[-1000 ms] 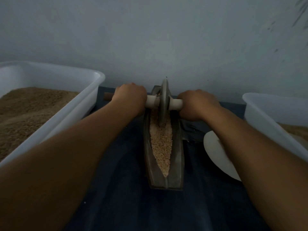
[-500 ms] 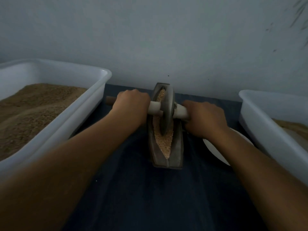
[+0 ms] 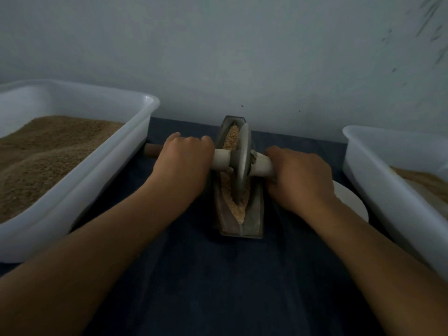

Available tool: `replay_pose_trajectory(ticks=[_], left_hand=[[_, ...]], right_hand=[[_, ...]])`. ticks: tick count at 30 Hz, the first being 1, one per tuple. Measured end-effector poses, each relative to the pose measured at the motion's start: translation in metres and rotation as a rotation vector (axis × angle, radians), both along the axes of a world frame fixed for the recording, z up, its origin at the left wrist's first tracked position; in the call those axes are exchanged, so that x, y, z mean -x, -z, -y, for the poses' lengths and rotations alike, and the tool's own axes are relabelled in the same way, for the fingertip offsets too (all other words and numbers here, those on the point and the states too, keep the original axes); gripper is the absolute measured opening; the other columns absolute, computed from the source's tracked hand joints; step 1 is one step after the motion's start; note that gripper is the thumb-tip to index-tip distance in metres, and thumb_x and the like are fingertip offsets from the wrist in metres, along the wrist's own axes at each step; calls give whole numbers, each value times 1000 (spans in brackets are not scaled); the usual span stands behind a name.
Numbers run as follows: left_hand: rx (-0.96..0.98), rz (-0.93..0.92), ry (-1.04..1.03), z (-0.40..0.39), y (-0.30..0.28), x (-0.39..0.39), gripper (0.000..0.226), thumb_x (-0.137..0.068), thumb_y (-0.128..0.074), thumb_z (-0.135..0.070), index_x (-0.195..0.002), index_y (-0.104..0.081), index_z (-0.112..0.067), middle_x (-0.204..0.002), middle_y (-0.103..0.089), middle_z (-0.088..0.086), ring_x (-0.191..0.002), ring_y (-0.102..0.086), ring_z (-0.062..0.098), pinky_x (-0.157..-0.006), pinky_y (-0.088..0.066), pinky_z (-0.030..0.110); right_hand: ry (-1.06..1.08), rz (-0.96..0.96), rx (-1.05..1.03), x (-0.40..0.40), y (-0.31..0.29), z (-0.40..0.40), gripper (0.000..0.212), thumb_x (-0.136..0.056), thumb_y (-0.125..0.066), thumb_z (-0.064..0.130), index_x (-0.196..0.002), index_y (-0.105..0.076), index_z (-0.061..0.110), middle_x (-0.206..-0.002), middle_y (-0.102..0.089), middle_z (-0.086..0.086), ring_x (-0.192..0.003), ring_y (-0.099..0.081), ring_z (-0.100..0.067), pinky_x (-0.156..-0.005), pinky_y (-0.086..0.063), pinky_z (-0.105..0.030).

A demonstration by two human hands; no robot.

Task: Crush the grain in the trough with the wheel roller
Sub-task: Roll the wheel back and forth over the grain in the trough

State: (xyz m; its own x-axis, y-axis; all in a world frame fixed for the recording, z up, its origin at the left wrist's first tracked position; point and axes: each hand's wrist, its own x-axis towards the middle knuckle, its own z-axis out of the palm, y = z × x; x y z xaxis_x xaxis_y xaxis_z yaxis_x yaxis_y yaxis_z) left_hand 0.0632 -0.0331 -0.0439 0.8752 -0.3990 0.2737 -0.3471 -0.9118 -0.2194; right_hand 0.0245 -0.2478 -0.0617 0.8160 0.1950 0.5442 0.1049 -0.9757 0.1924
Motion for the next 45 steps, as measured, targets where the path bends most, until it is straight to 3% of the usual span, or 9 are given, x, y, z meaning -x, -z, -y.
replay_pose_trajectory(ticks=[3, 8, 14, 18, 22, 31, 37, 40, 45], left_hand=[[-4, -9, -7, 2, 0, -18, 37, -85, -69, -26, -93, -34, -17, -95, -64, 5, -85, -61, 22, -80, -37, 33], [40, -94, -29, 9, -6, -54, 37, -86, -69, -21, -110, -43, -10, -106, -63, 12, -96, -61, 29, -77, -35, 34], [63, -189, -64, 19, -11, -89, 46, -85, -69, -17, -124, -48, -7, -117, -59, 17, -106, -58, 34, -80, -45, 42], [50, -187, -59, 19, -13, -92, 43, -84, -71, -20, -122, -54, -8, -112, -62, 15, -100, -60, 32, -82, -50, 43], [71, -239, -79, 11, -9, -83, 40, -85, -72, -25, -119, -57, -9, -110, -64, 12, -98, -62, 29, -82, -50, 40], [-55, -21, -41, 18, -12, -45, 22, -89, -63, -20, -108, -57, -14, -102, -63, 7, -88, -59, 24, -70, -38, 34], [-62, 30, -30, 7, -6, 1, 25, -88, -63, -22, -108, -50, -13, -101, -64, 5, -91, -62, 23, -89, -40, 36], [-75, 21, -19, 1, -6, 17, 33, -87, -66, -24, -112, -48, -13, -105, -63, 4, -94, -62, 21, -98, -39, 36], [-39, 19, -22, -7, -1, 18, 32, -87, -67, -23, -110, -46, -16, -104, -63, 3, -92, -62, 20, -78, -41, 30]], right_hand=[[36, -46, 22, -23, -1, 2, 26, -76, -69, 38, -97, -60, 29, -82, -65, 5, -72, -62, -24, -54, -22, -30], [78, -151, -27, -64, -7, 6, 30, -78, -69, 41, -106, -63, 35, -96, -68, 5, -86, -64, -23, -58, -29, -29], [101, -382, -36, -106, -22, 13, 28, -79, -67, 41, -107, -62, 41, -111, -66, 4, -94, -63, -24, -61, -35, -28], [135, -447, -11, -116, -32, 11, 21, -77, -65, 42, -98, -60, 42, -108, -65, 3, -84, -56, -23, -57, -32, -26], [130, -373, 5, -113, -33, 7, 15, -77, -67, 40, -90, -60, 38, -101, -66, 1, -81, -58, -23, -55, -28, -24], [137, -309, -113, -57, -7, 12, 21, -78, -68, 43, -96, -61, 34, -93, -65, 2, -74, -52, -20, -55, -30, -28], [71, -99, -13, -6, -3, 0, 18, -79, -68, 39, -91, -60, 28, -81, -65, 3, -72, -62, -25, -54, -22, -29], [32, -73, -16, 10, -5, -2, 17, -80, -68, 36, -92, -62, 27, -82, -65, 4, -71, -61, -22, -56, -29, -29], [15, -12, 53, 8, -7, -5, 20, -76, -71, 34, -91, -65, 23, -78, -65, 2, -68, -60, -23, -57, -26, -28]])
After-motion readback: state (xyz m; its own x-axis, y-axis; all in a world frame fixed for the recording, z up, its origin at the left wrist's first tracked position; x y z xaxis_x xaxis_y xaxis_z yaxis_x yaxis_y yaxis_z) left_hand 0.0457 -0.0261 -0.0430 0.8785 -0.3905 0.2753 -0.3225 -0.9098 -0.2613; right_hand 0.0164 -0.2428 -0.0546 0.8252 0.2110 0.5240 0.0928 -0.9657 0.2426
